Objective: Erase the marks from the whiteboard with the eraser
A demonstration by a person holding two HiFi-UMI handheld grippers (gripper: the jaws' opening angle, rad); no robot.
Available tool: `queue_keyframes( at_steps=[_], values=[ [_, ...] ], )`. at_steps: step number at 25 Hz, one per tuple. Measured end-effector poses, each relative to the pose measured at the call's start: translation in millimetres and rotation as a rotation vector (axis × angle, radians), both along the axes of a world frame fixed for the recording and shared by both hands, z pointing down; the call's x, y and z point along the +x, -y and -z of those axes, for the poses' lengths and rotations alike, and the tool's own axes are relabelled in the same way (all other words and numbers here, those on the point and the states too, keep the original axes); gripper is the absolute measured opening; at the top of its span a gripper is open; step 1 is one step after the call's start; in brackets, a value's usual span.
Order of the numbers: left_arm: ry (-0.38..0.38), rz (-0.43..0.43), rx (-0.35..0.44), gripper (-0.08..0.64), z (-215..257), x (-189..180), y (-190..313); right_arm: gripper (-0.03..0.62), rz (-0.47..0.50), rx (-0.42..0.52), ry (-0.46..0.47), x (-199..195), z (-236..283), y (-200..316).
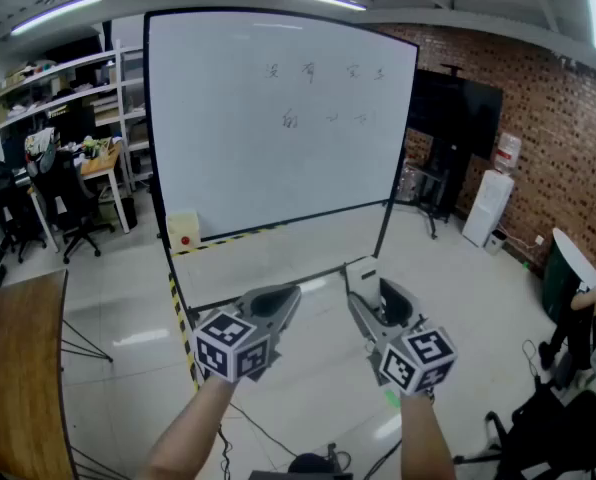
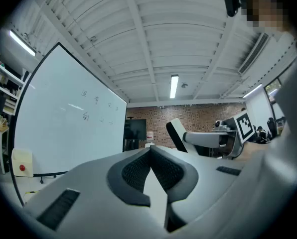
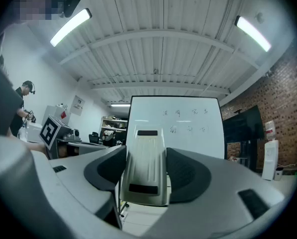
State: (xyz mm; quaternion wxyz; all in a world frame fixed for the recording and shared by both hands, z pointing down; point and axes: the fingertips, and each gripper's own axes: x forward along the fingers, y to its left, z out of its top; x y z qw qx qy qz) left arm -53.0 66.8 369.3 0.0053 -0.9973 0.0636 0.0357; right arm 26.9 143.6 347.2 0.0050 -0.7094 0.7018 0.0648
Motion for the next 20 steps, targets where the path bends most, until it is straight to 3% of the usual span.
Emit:
queue_keyframes(
  at_steps=[10, 20],
  values=[
    [-0.01, 0.023, 0.039, 0.003, 14.4, 19.1, 70.5, 0.25, 0.036, 0.026, -0.009, 24.2, 13.8, 76.5],
    [-0.016, 0.161, 0.092, 0.003, 30.2, 100.6, 195.1, 0.25, 0.132, 0.055, -0.038, 116.7, 30.1, 200.8]
  ],
)
